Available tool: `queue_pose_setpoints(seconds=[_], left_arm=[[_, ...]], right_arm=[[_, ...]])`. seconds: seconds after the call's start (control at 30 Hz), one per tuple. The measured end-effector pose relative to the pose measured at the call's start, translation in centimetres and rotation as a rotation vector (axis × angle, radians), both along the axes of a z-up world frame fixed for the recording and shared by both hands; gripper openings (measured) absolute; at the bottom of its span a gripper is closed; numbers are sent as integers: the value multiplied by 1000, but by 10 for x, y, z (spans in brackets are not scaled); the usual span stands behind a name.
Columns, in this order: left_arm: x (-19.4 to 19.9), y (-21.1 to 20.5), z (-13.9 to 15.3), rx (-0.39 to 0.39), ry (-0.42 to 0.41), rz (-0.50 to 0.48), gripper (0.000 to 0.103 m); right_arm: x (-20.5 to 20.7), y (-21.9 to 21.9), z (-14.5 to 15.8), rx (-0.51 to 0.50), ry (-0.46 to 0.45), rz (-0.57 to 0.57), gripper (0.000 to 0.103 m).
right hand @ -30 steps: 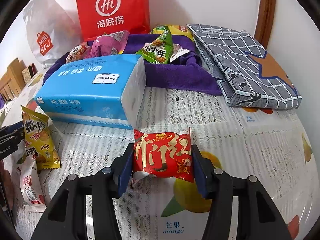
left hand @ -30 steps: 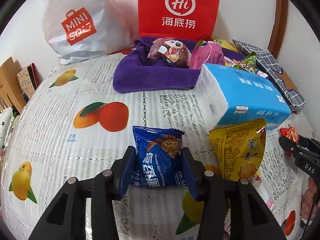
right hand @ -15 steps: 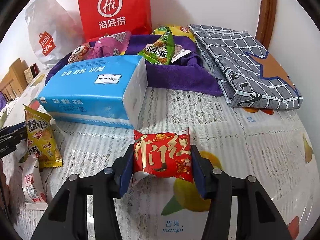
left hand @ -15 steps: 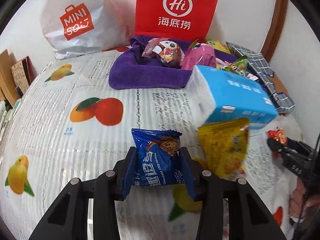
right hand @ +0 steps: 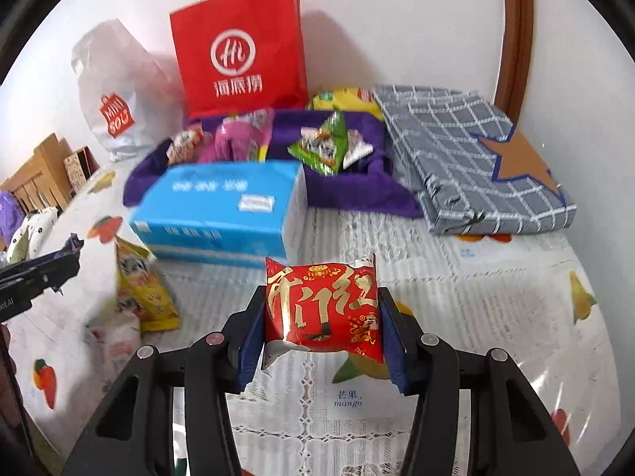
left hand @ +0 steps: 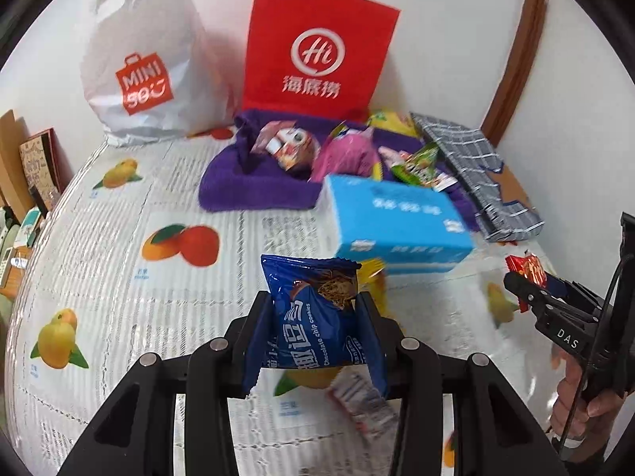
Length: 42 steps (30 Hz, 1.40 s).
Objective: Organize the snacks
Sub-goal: 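Lift both packets and carry them toward the purple towel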
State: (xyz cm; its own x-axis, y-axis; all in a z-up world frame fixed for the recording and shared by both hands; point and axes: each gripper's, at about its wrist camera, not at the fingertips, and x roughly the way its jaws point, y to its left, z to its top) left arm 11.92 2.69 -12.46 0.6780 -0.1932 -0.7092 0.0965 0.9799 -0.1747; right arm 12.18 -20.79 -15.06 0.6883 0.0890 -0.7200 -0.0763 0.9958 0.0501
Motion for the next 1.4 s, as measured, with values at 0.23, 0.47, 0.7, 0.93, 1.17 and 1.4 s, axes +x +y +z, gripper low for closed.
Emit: queue_pose_setpoints(seconds=[0.23,0.47,0.7,0.93,1.17,1.4], left_arm=[[8,-19,35,-17,-41,-48,41],[29,-26,67,9,-92,-39,41],[64,-24,93,41,-126,-11,41],[108,-24,104,51,-145,-12,41],[160,-16,106,24,-133,-2,41],[206,-16,97,-19,-127,-32,41]], right_arm=[[8,6,40,-28,-68,12,52],[36,13,75,-28,-106,20,52],[78,22,99,-29,-136,39,52],[128,30,109,-34,-150,45,52],[177,28,105,-28,-127,24,52],[212,21,103,1,-120,-17,52]])
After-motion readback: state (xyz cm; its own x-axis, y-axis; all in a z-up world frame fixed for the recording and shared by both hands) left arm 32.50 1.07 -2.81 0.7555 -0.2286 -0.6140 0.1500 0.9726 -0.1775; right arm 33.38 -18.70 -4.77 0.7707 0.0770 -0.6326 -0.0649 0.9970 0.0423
